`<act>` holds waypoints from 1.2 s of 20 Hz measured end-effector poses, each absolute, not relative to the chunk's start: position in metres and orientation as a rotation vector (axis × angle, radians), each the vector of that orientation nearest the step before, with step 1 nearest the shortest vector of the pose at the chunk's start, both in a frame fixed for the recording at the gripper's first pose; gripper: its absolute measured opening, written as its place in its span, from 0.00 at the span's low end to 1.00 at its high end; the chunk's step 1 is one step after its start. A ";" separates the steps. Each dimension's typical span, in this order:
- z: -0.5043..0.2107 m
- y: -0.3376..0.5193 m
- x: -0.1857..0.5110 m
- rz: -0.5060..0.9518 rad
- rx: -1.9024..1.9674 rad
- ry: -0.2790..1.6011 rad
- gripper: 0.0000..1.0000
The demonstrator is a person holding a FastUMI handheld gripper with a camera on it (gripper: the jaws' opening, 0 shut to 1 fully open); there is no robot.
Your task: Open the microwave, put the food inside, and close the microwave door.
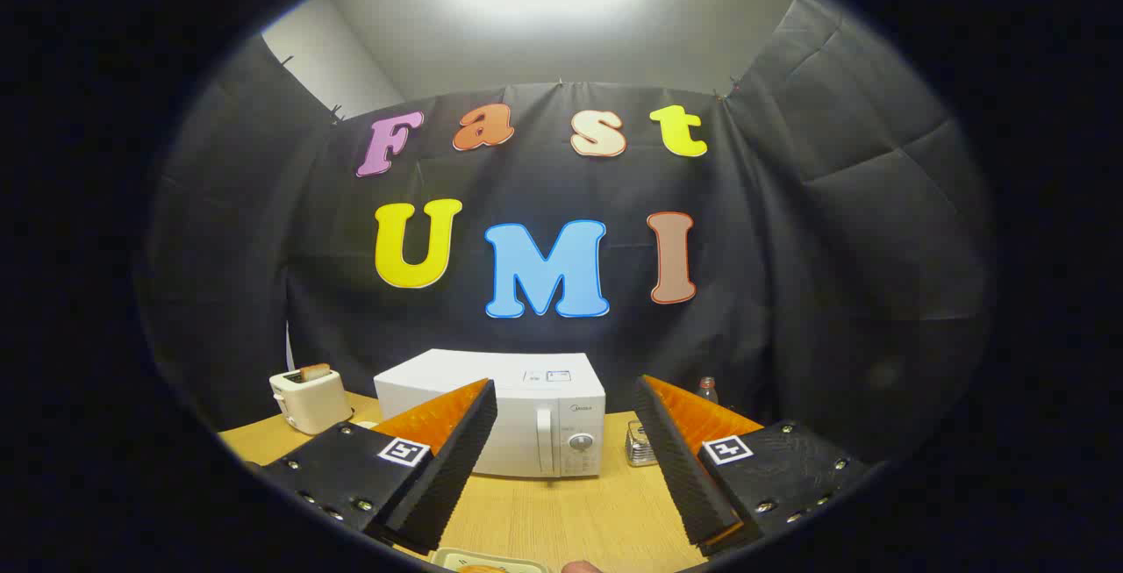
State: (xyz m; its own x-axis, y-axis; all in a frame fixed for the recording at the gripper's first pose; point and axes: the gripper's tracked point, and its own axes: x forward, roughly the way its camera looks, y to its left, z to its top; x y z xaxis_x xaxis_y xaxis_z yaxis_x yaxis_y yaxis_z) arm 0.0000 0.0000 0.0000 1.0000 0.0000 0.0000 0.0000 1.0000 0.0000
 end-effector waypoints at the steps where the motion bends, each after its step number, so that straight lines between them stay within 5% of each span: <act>1: -0.004 0.005 0.003 0.010 0.002 0.005 0.97; 24: -0.007 0.007 0.016 0.048 -0.017 -0.027 0.97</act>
